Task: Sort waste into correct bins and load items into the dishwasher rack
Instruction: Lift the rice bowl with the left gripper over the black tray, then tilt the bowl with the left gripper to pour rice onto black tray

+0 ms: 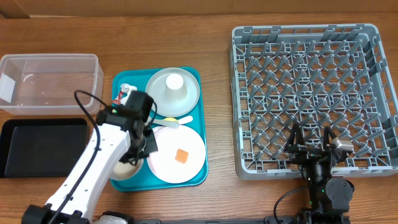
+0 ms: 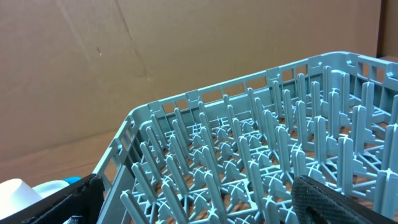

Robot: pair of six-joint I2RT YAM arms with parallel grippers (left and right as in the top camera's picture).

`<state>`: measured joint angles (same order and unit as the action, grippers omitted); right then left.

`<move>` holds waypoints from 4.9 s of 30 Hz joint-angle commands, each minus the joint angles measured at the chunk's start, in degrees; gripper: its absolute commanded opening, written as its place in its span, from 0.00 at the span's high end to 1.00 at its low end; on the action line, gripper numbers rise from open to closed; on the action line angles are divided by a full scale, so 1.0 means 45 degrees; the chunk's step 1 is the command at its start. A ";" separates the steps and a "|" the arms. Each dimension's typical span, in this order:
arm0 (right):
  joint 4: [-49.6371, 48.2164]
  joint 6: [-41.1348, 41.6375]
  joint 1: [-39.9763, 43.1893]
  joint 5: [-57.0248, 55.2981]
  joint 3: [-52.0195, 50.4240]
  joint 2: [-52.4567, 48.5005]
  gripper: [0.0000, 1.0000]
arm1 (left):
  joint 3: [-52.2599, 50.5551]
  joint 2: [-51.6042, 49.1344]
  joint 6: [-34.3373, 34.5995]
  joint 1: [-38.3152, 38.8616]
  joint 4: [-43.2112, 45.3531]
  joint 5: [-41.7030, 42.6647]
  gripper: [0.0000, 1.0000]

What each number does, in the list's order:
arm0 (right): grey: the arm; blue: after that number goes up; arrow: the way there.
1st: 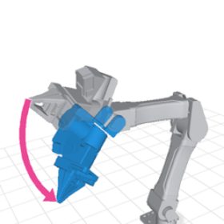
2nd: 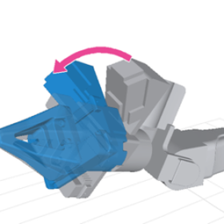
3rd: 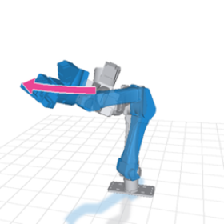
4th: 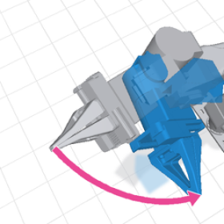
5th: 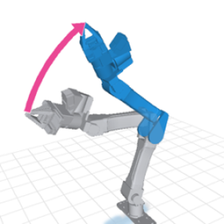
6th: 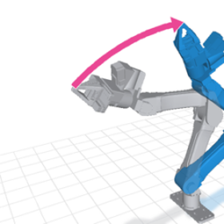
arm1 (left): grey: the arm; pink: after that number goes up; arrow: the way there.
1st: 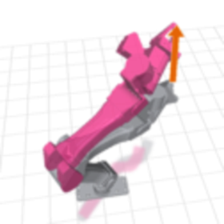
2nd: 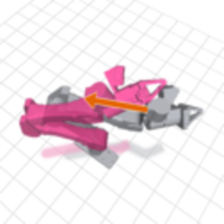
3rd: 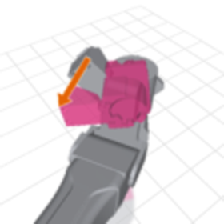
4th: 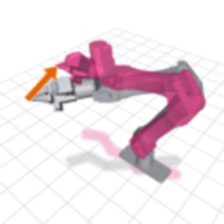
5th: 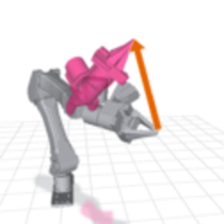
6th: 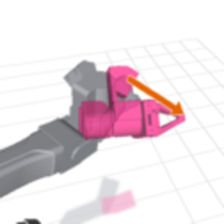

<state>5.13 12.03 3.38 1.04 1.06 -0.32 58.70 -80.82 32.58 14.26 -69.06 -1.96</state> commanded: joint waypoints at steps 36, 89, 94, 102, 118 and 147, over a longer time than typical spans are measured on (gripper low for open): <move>-0.0083 0.0092 0.0078 -0.0126 -0.0131 0.0034 0.00 | 0.3050 -0.0792 -0.3808 -1.2842 0.3225 0.6460 0.96; -0.0083 0.0092 0.0078 -0.0121 -0.0131 0.0034 0.00 | 0.1239 -0.3293 -0.8325 -1.8117 0.4352 1.6524 0.96; -0.0083 0.0092 0.0078 -0.0126 -0.0131 0.0034 0.00 | 0.1224 -0.3929 -0.9063 -1.8258 0.4274 1.7112 0.96; -0.0083 0.0092 0.0078 -0.0121 -0.0131 0.0034 0.00 | 0.1166 -0.4949 -0.9865 -1.8258 0.3973 1.8156 0.96; -0.0083 0.0092 0.0078 -0.0126 -0.0131 0.0034 0.00 | 0.1156 -0.5149 -0.9918 -1.8277 0.3599 1.9642 0.96; -0.0083 0.0092 0.0078 -0.0126 -0.0131 0.0034 0.00 | 0.1156 -0.5149 -1.2536 -1.9186 0.1341 1.9054 0.96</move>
<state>5.13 12.03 3.38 1.06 1.06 -0.32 64.07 -103.31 -21.89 -71.99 -63.20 82.74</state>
